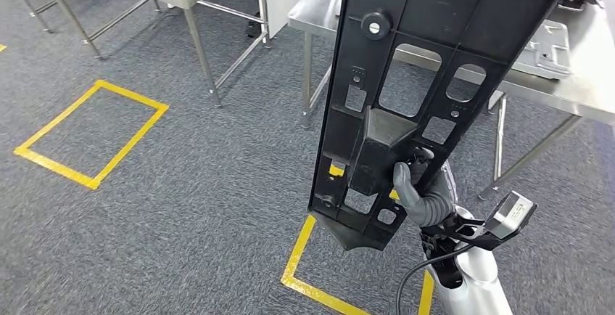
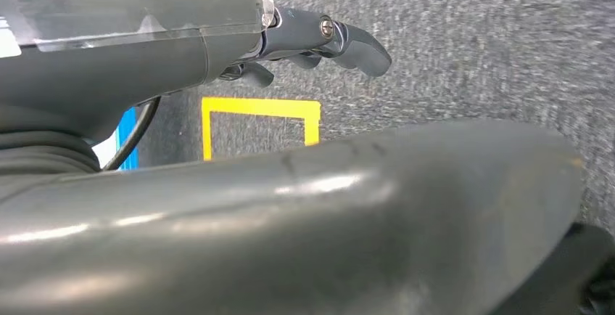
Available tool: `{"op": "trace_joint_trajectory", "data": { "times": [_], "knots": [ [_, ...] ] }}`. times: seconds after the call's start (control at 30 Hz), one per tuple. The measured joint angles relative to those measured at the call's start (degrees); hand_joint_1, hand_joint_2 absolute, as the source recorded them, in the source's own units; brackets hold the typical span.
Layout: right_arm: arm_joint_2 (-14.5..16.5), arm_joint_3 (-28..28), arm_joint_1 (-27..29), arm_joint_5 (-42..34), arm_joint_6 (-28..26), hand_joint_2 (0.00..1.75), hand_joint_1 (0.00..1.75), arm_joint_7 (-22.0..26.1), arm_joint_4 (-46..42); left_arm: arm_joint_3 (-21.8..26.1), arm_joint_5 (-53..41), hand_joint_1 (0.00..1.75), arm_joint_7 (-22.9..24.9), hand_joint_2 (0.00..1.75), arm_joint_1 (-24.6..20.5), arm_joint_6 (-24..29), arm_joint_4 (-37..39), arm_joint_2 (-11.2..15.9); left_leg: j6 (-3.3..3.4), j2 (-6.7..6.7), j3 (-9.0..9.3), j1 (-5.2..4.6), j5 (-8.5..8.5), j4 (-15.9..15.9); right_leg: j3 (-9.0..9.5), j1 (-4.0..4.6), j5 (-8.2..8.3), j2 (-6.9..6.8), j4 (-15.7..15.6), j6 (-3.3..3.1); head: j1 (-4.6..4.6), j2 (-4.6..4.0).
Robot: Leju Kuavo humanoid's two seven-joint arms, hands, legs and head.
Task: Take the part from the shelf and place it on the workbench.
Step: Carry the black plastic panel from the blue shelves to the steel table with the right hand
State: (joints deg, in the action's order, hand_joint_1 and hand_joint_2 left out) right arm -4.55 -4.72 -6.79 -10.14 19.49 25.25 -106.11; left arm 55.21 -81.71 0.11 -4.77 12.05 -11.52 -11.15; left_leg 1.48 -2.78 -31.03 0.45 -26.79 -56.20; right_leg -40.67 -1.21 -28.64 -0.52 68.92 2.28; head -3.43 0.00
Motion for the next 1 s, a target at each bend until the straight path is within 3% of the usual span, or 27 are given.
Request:
{"op": "trace_joint_trajectory", "data": {
  "times": [0.07, 0.13, 0.2, 0.23, 0.3, 0.37, 0.4, 0.43, 0.47, 0.5, 0.53, 0.6, 0.67, 0.7, 0.73, 0.8, 0.87, 0.93, 0.97, 1.0],
  "knots": [
    [0.01, 0.0, -0.12, 0.0, -0.08, 1.75, 1.75, -0.03, 0.02, 0.0, -0.02, 0.0, 0.07, 0.0, -0.06, -0.01, 0.01, -0.05, -0.46, -1.14, 0.35, -0.17, -0.61, -0.36, 4.18, 0.24, 2.97, -2.5, -7.78, -0.34, 0.0, 0.0],
    [0.04, 0.0, -0.23, 0.0, -0.11, 1.75, 1.75, -0.08, 0.01, 0.01, -0.04, 0.0, 0.14, 0.0, -0.12, -0.02, 0.0, -0.07, -1.09, -2.07, 0.7, -0.4, -1.14, -0.53, 6.0, 0.72, 3.57, -3.77, -11.23, -0.97, 0.0, 0.0],
    [0.02, 0.0, -0.2, 0.0, -0.15, 1.75, 1.75, -0.2, -0.01, 0.02, -0.08, 0.0, 0.17, 0.0, -0.24, -0.03, 0.0, -0.09, -1.75, -3.08, 1.14, -0.43, -1.46, -0.41, 5.96, 0.9, 3.49, -2.51, -11.28, -1.59, 0.0, 0.0],
    [0.01, 0.0, -0.17, 0.0, -0.17, 1.75, 1.75, -0.27, -0.02, 0.02, -0.13, 0.0, 0.15, 0.0, -0.29, -0.03, 0.0, -0.11, -2.11, -2.94, 1.3, -0.32, -1.77, -0.56, 6.05, 0.79, 3.54, -1.87, -11.46, -1.88, 0.0, 0.0],
    [-0.01, 0.0, -0.22, 0.0, -0.21, 1.75, 1.75, -0.4, -0.04, 0.02, -0.19, 0.0, 0.06, 0.0, -0.34, -0.03, 0.0, -0.13, -2.68, -0.89, 0.3, -0.06, -3.77, -3.4, 6.3, 0.44, 3.72, -0.64, -11.86, -2.54, 0.0, 0.0],
    [0.0, 0.0, -0.21, 0.01, -0.21, 1.75, 1.75, -0.44, -0.03, 0.02, -0.21, 0.0, 0.02, 0.0, -0.21, -0.03, 0.0, -0.13, -2.95, 1.57, -3.36, 0.14, -7.51, -10.92, 6.4, 0.39, 3.7, 0.65, -11.92, -2.94, 0.0, 0.0],
    [0.0, 0.0, -0.12, 0.02, -0.21, 1.75, 1.75, -0.46, -0.03, 0.02, -0.22, 0.0, 0.02, 0.0, -0.11, -0.03, 0.0, -0.13, -3.02, 2.04, -5.51, 0.17, -9.0, -14.98, 6.41, 0.43, 3.67, 1.4, -11.9, -3.01, 0.0, 0.0],
    [0.0, 0.0, 0.0, 0.03, -0.22, 1.75, 1.75, -0.47, -0.03, 0.02, -0.24, 0.0, 0.02, 0.0, -0.02, -0.03, 0.0, -0.13, -3.04, 2.21, -7.0, 0.17, -9.35, -17.4, 6.46, 0.46, 3.63, 2.2, -11.86, -3.03, 0.0, 0.0],
    [0.0, 0.0, 0.08, 0.04, -0.22, 1.75, 1.75, -0.49, -0.03, 0.02, -0.25, 0.0, 0.02, 0.0, 0.05, -0.03, 0.0, -0.13, -2.99, 2.29, -7.55, 0.17, -8.56, -17.75, 6.53, 0.48, 3.58, 3.0, -11.81, -3.0, 0.0, 0.0],
    [0.0, 0.0, 0.14, 0.05, -0.23, 1.75, 1.75, -0.5, -0.03, 0.02, -0.27, 0.0, 0.02, 0.0, 0.09, -0.03, 0.0, -0.13, -2.86, 2.44, -6.98, 0.18, -6.62, -15.69, 6.67, 0.49, 3.51, 3.86, -11.76, -2.93, 0.0, 0.0],
    [0.0, 0.0, 0.15, 0.05, -0.24, 1.75, 1.75, -0.5, -0.03, 0.02, -0.29, 0.0, 0.02, 0.0, 0.1, -0.02, 0.0, -0.11, -2.67, 3.04, -5.49, 0.2, -4.04, -11.78, 6.82, 0.48, 3.41, 4.67, -11.69, -2.8, 0.0, 0.0],
    [0.0, 0.0, 0.13, 0.06, -0.27, 1.75, 1.75, -0.51, -0.02, 0.02, -0.33, 0.0, 0.02, 0.0, 0.07, 0.0, 0.0, -0.08, -2.15, 5.58, -2.44, 0.34, -0.6, -4.28, 6.89, 0.54, 3.2, 6.09, -11.43, -2.34, -0.01, 0.0],
    [0.0, 0.0, 0.16, 0.08, -0.29, 1.75, 1.75, -0.52, -0.02, 0.02, -0.36, 0.0, 0.02, 0.0, -0.04, 0.01, 0.0, -0.07, -1.6, 6.97, -1.33, 0.25, -0.11, -1.66, 6.6, 0.36, 3.22, 7.25, -11.35, -1.59, -0.01, 0.0],
    [0.0, 0.0, 0.21, 0.09, -0.29, 1.75, 1.75, -0.54, -0.03, 0.02, -0.38, 0.0, 0.02, 0.0, -0.12, 0.0, 0.0, -0.07, -1.3, 6.49, -1.22, 0.17, -0.02, -1.46, 6.46, 0.21, 3.33, 7.82, -11.45, -1.15, -0.01, 0.0],
    [-0.01, 0.01, 0.33, 0.09, -0.3, 1.75, 1.75, -0.53, -0.03, 0.03, -0.39, 0.0, 0.02, 0.0, -0.19, 0.0, 0.0, -0.09, -0.88, 5.88, -1.07, 0.14, 0.13, -1.23, 6.39, 0.06, 3.3, 7.72, -11.4, -0.77, 0.0, 0.0],
    [-0.04, 0.02, 0.35, 0.09, -0.33, 1.75, 1.75, -0.52, -0.03, 0.04, -0.42, 0.0, 0.01, 0.0, -0.23, 0.01, 0.0, -0.15, -0.1, 4.53, -0.75, 0.25, 0.4, -0.68, 5.37, 0.17, 1.91, 5.16, -9.23, -0.15, 0.0, 0.0],
    [-0.03, 0.03, 0.25, 0.09, -0.35, 1.75, 1.75, -0.51, -0.03, 0.04, -0.43, 0.0, 0.01, 0.0, -0.13, 0.0, 0.0, -0.19, 0.37, 3.15, -0.62, 0.19, 0.39, -0.47, 2.15, 0.24, -1.46, 1.84, -2.73, 0.29, 0.0, 0.0],
    [-0.02, 0.02, 0.37, 0.09, -0.38, 1.75, 1.75, -0.52, 0.01, 0.04, -0.43, 0.0, 0.02, 0.0, 0.0, -0.01, 0.0, -0.19, 0.5, 1.71, -0.61, 0.05, 0.24, -0.49, -1.26, 0.11, -3.75, 0.89, 3.85, 0.58, 0.0, 0.0],
    [-0.02, 0.02, 0.44, 0.09, -0.41, 1.75, 1.75, -0.53, 0.02, 0.04, -0.42, 0.0, 0.02, 0.0, 0.02, -0.01, 0.0, -0.19, 0.5, 1.0, -0.56, 0.0, 0.13, -0.5, -1.72, 0.07, -3.44, 0.75, 4.65, 0.61, 0.0, 0.0],
    [-0.02, 0.02, 0.49, 0.09, -0.44, 1.75, 1.75, -0.53, 0.04, 0.04, -0.42, 0.0, 0.02, 0.0, 0.01, -0.01, 0.0, -0.2, 0.45, 0.32, -0.44, -0.05, 0.0, -0.51, -0.94, 0.06, -2.13, 0.56, 3.09, 0.55, 0.0, 0.0]
  ]
}}
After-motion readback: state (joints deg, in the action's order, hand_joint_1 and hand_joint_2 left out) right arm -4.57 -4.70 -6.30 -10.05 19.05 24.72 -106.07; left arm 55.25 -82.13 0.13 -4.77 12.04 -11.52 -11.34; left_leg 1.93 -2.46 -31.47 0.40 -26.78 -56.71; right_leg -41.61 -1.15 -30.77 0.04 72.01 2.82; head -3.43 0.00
